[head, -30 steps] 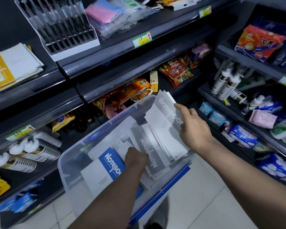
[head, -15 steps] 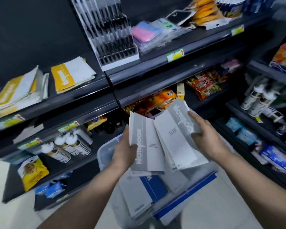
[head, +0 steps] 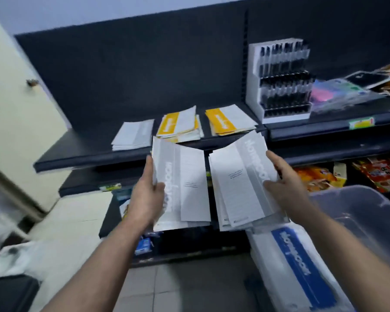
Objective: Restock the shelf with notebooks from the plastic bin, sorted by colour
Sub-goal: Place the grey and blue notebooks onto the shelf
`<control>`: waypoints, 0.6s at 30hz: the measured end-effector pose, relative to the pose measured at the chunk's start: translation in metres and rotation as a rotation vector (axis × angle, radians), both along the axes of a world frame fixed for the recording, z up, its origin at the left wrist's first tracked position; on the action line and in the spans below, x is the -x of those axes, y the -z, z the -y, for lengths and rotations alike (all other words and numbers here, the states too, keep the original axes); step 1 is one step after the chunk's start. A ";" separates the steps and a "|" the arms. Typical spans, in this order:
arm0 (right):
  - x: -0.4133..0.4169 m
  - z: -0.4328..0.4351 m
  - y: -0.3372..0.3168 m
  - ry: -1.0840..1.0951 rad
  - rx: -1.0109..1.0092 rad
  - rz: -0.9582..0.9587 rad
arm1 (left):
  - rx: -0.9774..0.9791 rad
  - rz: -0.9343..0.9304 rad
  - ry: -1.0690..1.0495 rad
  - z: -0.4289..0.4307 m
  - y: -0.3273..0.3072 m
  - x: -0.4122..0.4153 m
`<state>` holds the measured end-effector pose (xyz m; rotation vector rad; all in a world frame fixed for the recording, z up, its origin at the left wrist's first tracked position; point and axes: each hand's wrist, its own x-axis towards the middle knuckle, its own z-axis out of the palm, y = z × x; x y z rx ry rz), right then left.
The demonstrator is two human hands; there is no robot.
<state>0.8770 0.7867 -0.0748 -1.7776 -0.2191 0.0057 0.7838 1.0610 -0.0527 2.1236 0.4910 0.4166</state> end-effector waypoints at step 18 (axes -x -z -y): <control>0.008 -0.329 -0.036 -0.109 -0.054 -0.057 | 0.036 0.034 -0.413 -0.286 -0.040 0.076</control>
